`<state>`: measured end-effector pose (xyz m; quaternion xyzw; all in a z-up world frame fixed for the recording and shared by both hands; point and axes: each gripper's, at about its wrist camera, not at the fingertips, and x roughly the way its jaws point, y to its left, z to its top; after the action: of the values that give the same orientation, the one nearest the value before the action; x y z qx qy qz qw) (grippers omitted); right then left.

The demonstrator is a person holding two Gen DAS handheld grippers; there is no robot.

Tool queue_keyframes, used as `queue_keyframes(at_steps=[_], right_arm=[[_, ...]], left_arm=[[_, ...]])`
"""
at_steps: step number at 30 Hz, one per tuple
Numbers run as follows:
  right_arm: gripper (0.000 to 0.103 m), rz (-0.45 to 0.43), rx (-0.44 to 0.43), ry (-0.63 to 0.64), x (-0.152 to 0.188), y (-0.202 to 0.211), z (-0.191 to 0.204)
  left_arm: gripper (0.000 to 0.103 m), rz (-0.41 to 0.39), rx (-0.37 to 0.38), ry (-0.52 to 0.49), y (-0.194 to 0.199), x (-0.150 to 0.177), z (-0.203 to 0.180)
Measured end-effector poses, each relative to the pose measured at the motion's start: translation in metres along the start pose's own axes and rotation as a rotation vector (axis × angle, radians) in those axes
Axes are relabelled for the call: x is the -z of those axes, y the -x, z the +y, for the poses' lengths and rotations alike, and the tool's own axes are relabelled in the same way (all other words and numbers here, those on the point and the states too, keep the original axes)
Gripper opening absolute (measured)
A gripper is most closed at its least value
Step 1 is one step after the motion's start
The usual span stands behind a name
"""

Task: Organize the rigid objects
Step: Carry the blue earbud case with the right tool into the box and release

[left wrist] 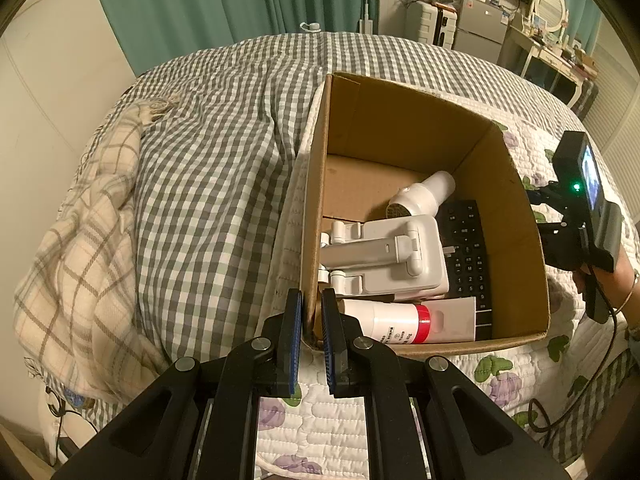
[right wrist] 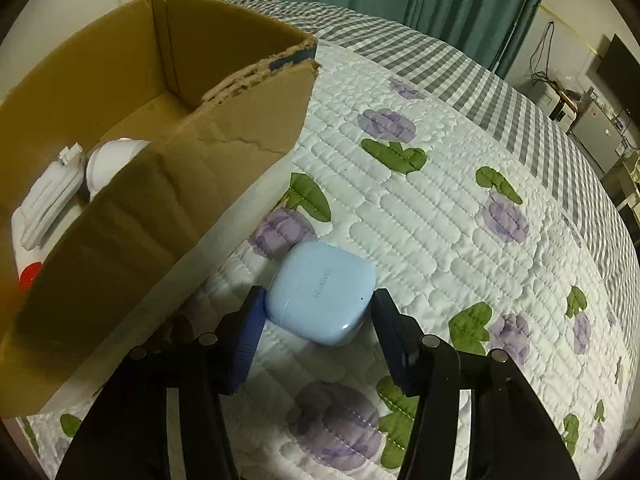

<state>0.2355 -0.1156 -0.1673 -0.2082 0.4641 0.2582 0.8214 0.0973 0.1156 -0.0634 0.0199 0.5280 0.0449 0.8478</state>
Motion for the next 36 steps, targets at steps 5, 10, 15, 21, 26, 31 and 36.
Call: queue_keyframes(at_steps=[5,10,15,21,26,31,36], right_arm=[[0.054,-0.024,0.022,0.014,0.003,0.018,0.004],[0.054,-0.072,0.05,-0.007,0.001,0.048,-0.002],[0.054,-0.142,0.08,-0.034,-0.016,0.093,-0.004],[0.054,-0.243,0.037,-0.029,-0.049,0.152,0.013],[0.054,-0.277,0.033,0.059,-0.071,0.184,0.043],[0.054,-0.322,-0.013,0.068,-0.086,0.192,0.07],[0.054,-0.313,-0.072,0.038,-0.087,0.171,0.085]], left_arm=[[0.009,-0.002,-0.005,-0.003,0.0,0.0,0.001],[0.009,-0.001,-0.009,-0.008,0.0,0.0,0.001],[0.009,-0.001,-0.007,-0.004,0.0,0.0,0.001],[0.009,-0.004,0.006,-0.002,0.0,0.001,0.003],[0.009,-0.007,0.009,-0.001,0.001,0.001,0.003],[0.009,-0.009,0.012,0.001,0.002,0.001,0.002],[0.009,-0.01,0.012,-0.002,0.003,0.001,0.002]])
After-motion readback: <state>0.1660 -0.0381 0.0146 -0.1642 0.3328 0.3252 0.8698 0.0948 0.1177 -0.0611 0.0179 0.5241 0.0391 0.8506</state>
